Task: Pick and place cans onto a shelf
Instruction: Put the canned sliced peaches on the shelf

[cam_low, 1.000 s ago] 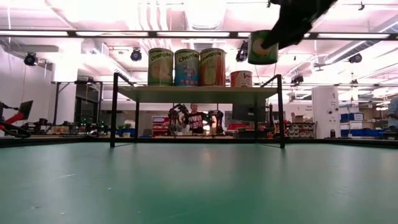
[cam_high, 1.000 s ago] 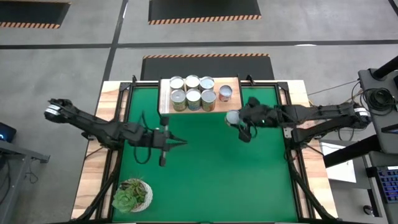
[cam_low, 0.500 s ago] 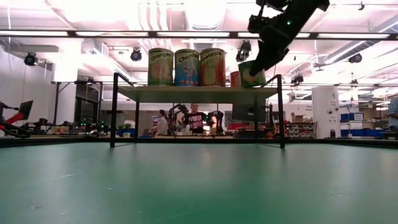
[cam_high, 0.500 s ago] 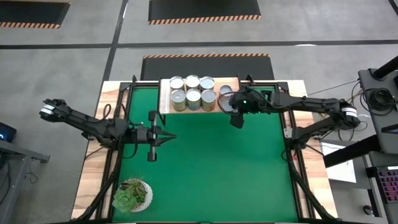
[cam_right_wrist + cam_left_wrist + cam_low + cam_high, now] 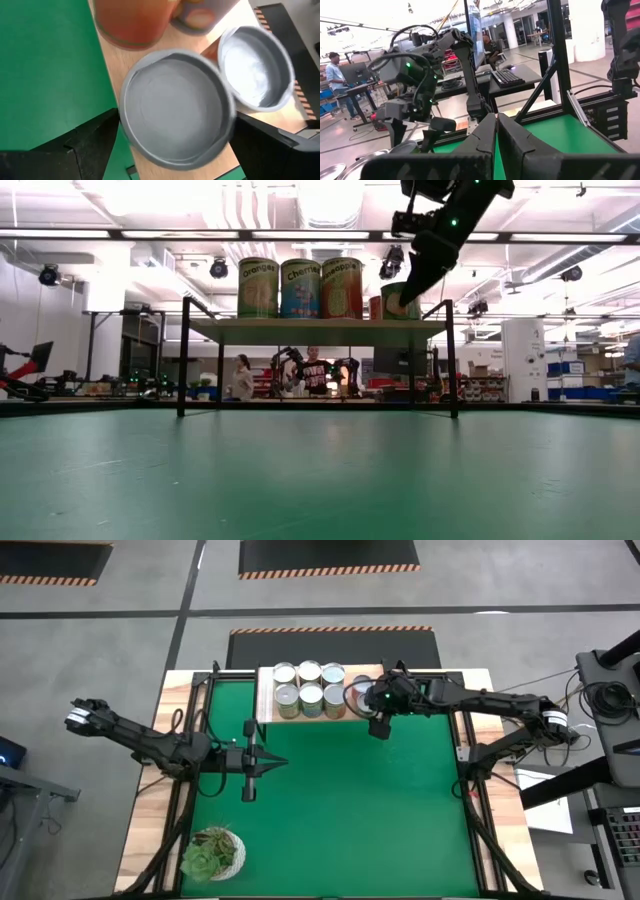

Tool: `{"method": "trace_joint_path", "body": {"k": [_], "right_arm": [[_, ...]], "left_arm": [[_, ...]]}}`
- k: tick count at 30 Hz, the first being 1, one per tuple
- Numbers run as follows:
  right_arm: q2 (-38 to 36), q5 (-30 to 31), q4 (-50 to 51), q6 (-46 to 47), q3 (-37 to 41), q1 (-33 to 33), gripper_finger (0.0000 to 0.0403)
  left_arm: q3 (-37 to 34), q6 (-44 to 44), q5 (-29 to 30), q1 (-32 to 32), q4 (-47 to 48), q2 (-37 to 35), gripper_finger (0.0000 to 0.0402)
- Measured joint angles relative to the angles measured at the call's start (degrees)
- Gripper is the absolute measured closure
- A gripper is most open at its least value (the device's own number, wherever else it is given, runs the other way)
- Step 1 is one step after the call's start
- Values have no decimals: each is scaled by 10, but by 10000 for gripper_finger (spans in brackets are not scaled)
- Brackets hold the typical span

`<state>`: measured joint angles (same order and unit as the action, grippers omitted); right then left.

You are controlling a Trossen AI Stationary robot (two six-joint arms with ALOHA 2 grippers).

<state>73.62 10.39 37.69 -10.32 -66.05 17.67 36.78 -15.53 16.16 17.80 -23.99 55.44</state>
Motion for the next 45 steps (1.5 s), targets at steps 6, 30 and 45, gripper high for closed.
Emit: {"method": "trace_joint_path", "body": {"k": [6, 30, 45], "right_arm": [[0, 0, 29, -10, -33, 0, 61], [-36, 1, 182, 16, -43, -18, 171], [-10, 2, 116, -39, -39, 32, 389]], "left_arm": [[0, 0, 0, 0, 0, 4, 402], [0, 12, 0, 0, -11, 19, 402], [0, 12, 0, 0, -15, 20, 402]]}}
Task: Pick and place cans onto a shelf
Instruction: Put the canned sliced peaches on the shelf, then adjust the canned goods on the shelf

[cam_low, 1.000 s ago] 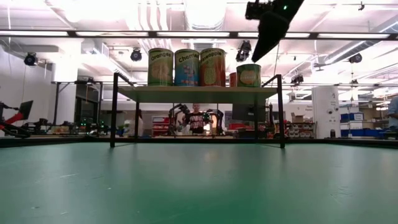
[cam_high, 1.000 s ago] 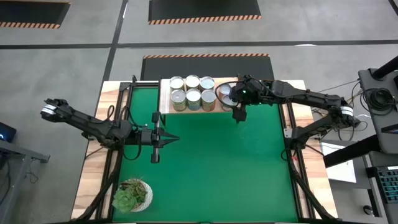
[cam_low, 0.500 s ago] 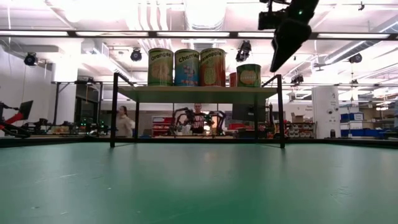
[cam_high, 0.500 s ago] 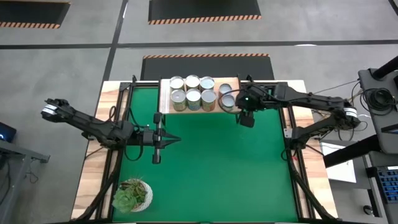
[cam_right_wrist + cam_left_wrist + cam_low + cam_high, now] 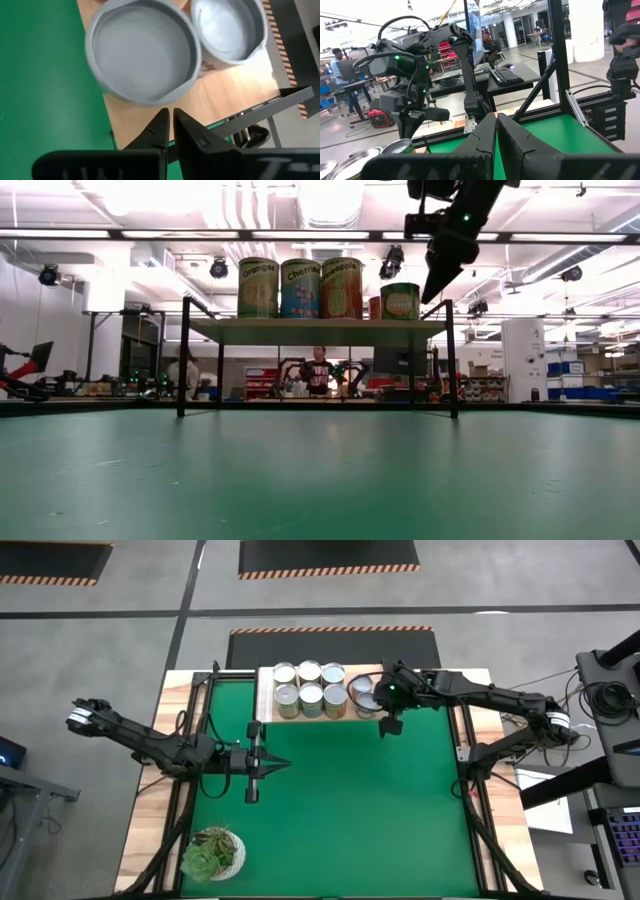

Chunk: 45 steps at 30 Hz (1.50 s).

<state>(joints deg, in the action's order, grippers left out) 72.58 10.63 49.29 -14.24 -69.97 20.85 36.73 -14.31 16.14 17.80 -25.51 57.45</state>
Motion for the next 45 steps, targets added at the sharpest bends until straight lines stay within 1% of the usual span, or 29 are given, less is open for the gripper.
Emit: {"method": "trace_joint_path", "body": {"k": [10, 14, 19, 21, 22, 26, 28, 31, 35, 38, 41, 43, 45], "right_arm": [[0, 2, -50, -21, 0, 2, 390], [-4, 53, -47, -23, 0, 2, 390], [-32, 53, -42, 1, 0, -3, 390], [-49, 39, -52, 17, 6, -12, 390], [-60, 35, -65, 21, 14, -18, 390], [-117, 27, -168, 23, 77, -55, 390], [-146, 26, -228, 23, 120, -72, 390], [-184, 26, -320, 14, 177, -96, 390], [-216, 26, -414, -14, 222, -118, 390], [-228, 26, -437, -21, 234, -127, 390], [-233, 24, -442, -17, 243, -129, 390], [-229, 24, -442, -8, 253, -129, 390], [-222, 24, -435, -26, 256, -129, 390]], "left_arm": [[0, 0, 0, 0, -3, 0, 402], [0, 0, 0, 0, -3, 0, 402], [0, 27, 6, 0, -2, 0, 402], [0, 54, 49, 0, 3, 1, 402], [0, 69, 81, 0, 7, 2, 402], [2, 95, 203, -1, 43, 10, 402], [21, 95, 234, -2, 77, 14, 402], [88, 95, 236, -14, 167, 19, 402], [218, 108, 236, -53, 385, 42, 402], [309, 143, 233, -100, 538, 73, 402], [375, 174, 182, -154, 647, 114, 402], [402, 181, 146, -185, 680, 142, 402], [423, 180, 130, -210, 701, 166, 402]]}}
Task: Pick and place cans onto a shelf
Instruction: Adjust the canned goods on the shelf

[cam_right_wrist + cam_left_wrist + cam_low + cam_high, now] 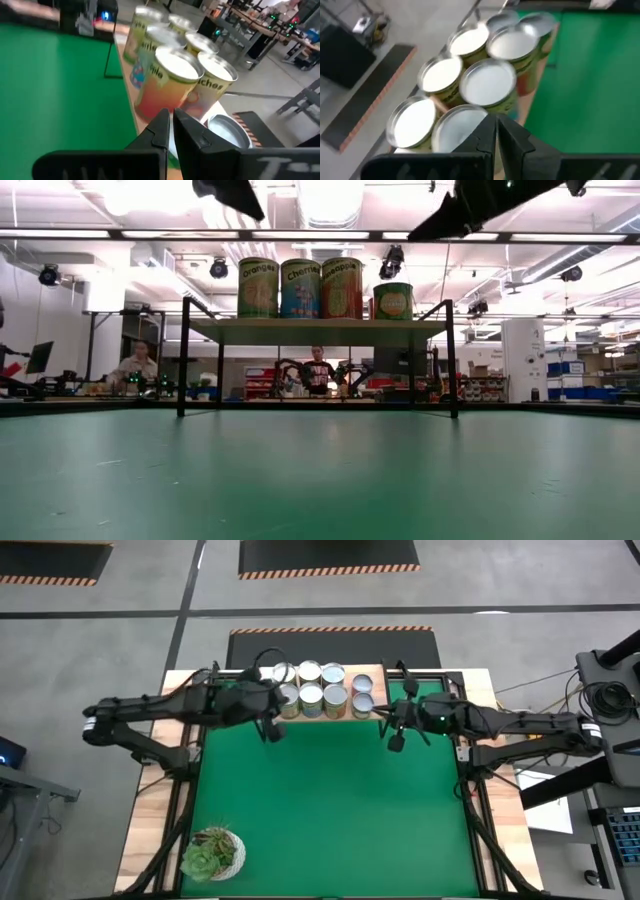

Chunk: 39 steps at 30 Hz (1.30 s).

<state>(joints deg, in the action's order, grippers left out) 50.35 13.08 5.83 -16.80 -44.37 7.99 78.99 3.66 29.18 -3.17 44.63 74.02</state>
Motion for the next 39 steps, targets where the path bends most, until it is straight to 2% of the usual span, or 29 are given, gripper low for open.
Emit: {"method": "trace_joint_path", "body": {"k": [4, 14, 39], "right_arm": [[9, 2, 0, -11, 0, 0, 390], [11, 4, -1, -21, 0, 0, 390], [11, 5, 10, -26, 0, 0, 390]], "left_arm": [[19, -5, 0, -31, 39, 37, 402], [3, -14, 1, -68, 47, 69, 402], [1, 32, 3, -72, 80, 65, 402]]}}
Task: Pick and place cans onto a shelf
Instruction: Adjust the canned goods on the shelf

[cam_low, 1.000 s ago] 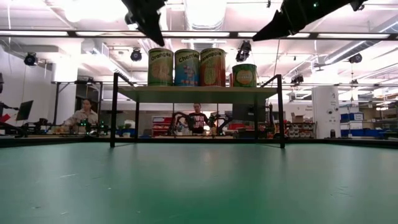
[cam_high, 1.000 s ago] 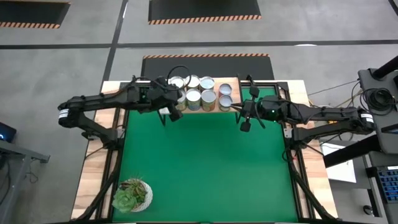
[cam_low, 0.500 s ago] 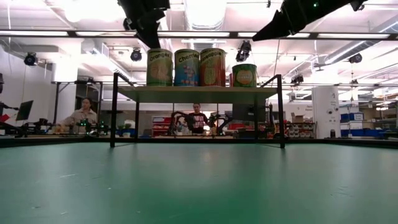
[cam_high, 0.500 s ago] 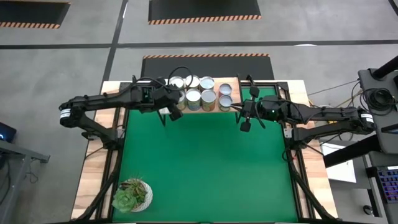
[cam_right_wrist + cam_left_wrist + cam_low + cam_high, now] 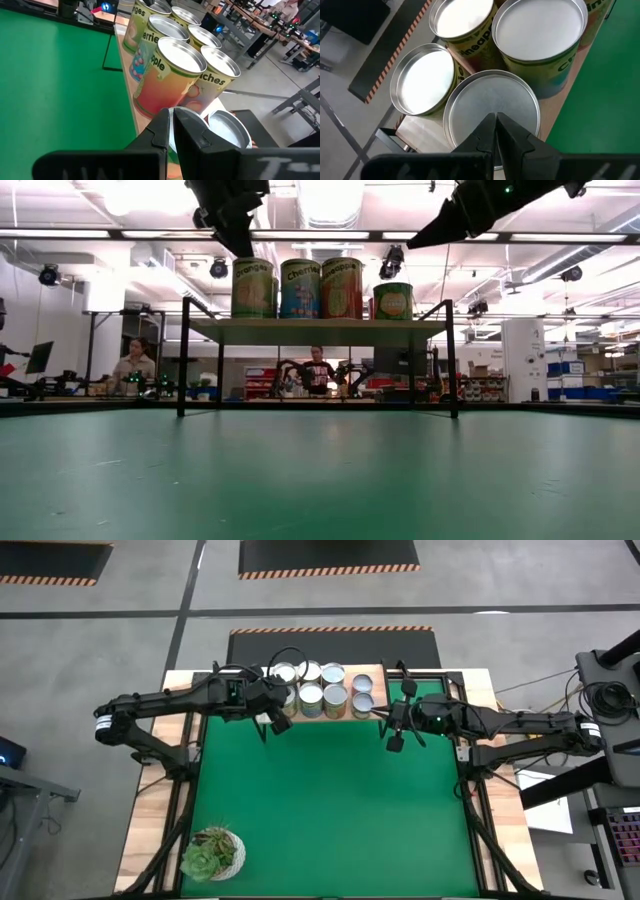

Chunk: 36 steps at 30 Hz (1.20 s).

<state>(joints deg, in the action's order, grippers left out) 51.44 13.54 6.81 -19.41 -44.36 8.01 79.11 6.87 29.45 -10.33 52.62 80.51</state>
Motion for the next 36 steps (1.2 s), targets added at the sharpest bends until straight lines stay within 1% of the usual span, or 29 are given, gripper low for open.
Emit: {"method": "trace_joint_path", "body": {"k": [6, 14, 17, 19, 21, 23, 26, 31, 33, 36], "right_arm": [[0, 0, 0, -2, 0, 0, 390], [0, 0, 0, -3, 0, 0, 390], [0, 0, -1, -3, 0, 0, 390], [0, 0, -1, -3, 0, 0, 390], [0, 0, -2, -2, 0, 0, 390], [0, 0, -2, -2, 0, 0, 390], [0, 0, -2, -2, 0, 0, 390], [0, 0, -3, -2, 0, 0, 390], [0, 0, -3, -2, 0, 0, 390], [0, 0, -3, -4, 0, 0, 390]], "left_arm": [[9, 0, -3, 0, 7, 0, 402], [38, -8, -2, 0, 14, 0, 402], [43, -40, 2, -1, -3, 0, 402], [43, -69, 23, -7, -24, 0, 402], [43, -92, 44, -20, -44, 0, 402], [43, -109, 45, -40, -54, 0, 402], [43, -117, 16, -77, -57, 0, 402], [36, -122, -66, -137, -80, 0, 402], [36, -122, -80, -150, -96, 3, 402], [36, -124, -81, -160, -109, 9, 402]]}}
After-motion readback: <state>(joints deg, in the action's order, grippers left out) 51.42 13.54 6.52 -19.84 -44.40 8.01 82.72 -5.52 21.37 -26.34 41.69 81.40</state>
